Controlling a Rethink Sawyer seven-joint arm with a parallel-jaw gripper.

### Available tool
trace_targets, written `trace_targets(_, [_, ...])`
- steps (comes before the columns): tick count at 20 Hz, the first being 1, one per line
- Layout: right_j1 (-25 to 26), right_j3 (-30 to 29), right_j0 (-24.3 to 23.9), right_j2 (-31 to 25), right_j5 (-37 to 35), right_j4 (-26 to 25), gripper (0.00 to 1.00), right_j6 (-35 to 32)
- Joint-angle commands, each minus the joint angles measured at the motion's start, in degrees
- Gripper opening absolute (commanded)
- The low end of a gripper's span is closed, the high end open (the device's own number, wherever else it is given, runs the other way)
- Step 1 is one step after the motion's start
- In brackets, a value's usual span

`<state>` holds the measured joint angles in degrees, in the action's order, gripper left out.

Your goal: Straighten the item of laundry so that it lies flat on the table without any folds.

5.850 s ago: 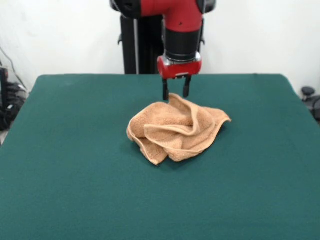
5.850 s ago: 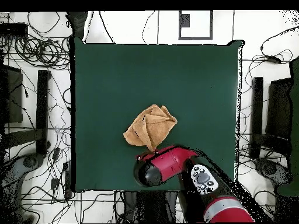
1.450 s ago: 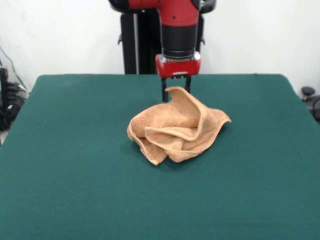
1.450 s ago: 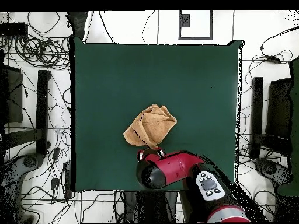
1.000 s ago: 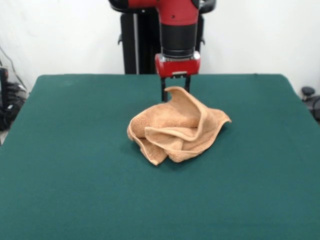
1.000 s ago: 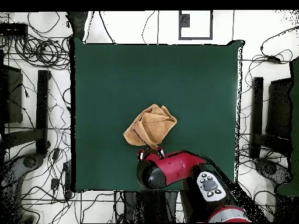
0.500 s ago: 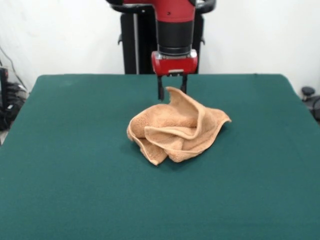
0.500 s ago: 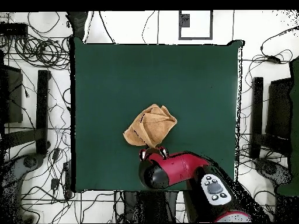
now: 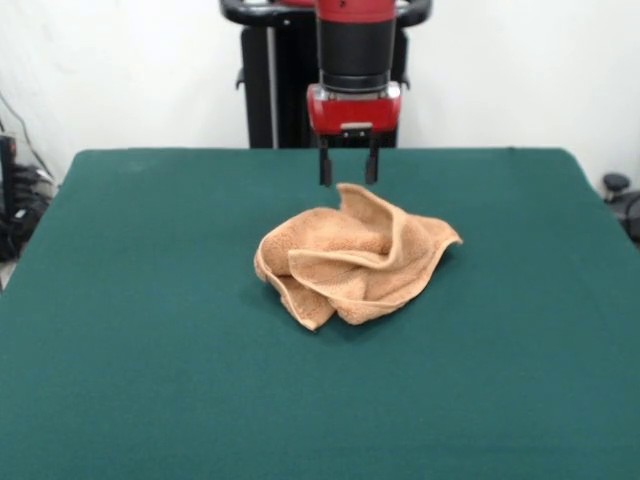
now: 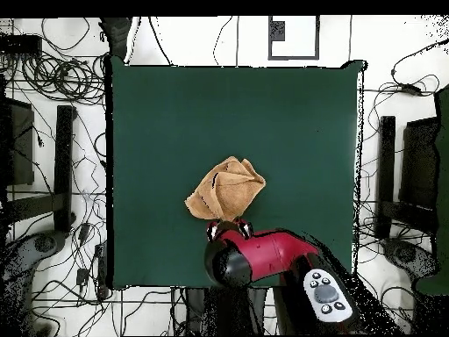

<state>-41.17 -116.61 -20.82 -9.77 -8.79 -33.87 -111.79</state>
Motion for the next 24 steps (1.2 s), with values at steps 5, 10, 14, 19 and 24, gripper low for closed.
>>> trace_targets(5, [1.3,-1.9,0.4,-6.8,-4.8,2.8,1.00,-2.4])
trace_targets(10, [3.4,-1.0,0.8,-6.2,-3.0,2.1,1.00,-3.0])
trace_targets(14, [4.5,-0.4,1.2,-5.9,-2.1,1.6,1.00,-3.2])
trace_targets(19, [6.0,1.5,0.9,-5.8,-1.8,-0.2,1.00,-1.4])
trace_targets(24, [7.3,3.5,1.2,-6.9,1.9,-4.0,1.00,1.0])
